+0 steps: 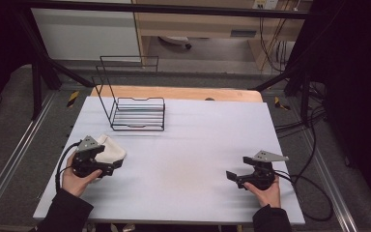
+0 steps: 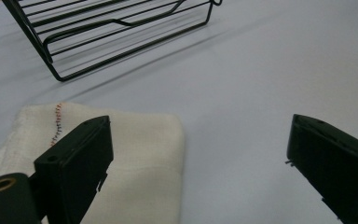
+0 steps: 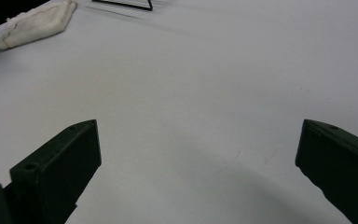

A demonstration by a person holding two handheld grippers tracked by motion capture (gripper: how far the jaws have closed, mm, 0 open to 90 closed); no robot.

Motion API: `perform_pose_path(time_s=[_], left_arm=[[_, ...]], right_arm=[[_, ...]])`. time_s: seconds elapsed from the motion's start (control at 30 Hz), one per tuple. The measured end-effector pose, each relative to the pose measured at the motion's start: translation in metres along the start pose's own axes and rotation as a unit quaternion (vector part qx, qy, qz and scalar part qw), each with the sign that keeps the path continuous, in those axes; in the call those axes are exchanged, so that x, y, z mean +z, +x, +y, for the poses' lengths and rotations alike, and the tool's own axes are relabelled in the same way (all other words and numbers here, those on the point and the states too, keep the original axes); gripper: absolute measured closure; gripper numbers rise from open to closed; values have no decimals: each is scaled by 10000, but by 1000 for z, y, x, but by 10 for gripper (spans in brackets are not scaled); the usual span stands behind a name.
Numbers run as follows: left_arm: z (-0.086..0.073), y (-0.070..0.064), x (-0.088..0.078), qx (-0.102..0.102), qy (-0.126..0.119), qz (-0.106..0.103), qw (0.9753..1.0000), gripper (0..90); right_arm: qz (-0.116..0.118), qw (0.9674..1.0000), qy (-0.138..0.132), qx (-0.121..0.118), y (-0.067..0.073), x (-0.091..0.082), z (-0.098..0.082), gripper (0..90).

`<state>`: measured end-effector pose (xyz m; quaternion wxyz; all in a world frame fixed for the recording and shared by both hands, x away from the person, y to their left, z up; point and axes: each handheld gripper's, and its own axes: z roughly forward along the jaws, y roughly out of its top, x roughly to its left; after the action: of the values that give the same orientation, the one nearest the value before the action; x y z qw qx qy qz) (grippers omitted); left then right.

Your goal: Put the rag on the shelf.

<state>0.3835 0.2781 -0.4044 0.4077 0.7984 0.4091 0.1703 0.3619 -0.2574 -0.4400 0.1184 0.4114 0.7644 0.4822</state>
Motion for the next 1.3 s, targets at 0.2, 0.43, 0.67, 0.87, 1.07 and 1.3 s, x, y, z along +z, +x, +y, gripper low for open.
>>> perform_pose_path(time_s=[0.2, 0.43, 0.67, 0.87, 1.07, 1.3], left_arm=[[12, 3, 15, -167, 112, 154, 9997, 148], [8, 1, 32, 62, 512, 344, 9981, 289], [2, 2, 39, 93, 728, 413, 9964, 495], [-1, 0, 47, 327, 940, 526, 9936, 610], [-2, 1, 49, 384, 989, 651, 9922, 676], [-1, -2, 51, 435, 1070, 772, 9903, 765]], right_arm=[[-6, 10000, 9, -5, 0, 0, 0, 6], [-13, 10000, 28, -12, 0, 1, 0, 6], [-14, 10000, 26, -7, 0, 1, 0, 7], [-13, 10000, 28, -7, 0, 1, 0, 7], [-7, 10000, 35, 4, 0, 1, 0, 7], [-6, 10000, 30, 2, 0, 1, 0, 7]])
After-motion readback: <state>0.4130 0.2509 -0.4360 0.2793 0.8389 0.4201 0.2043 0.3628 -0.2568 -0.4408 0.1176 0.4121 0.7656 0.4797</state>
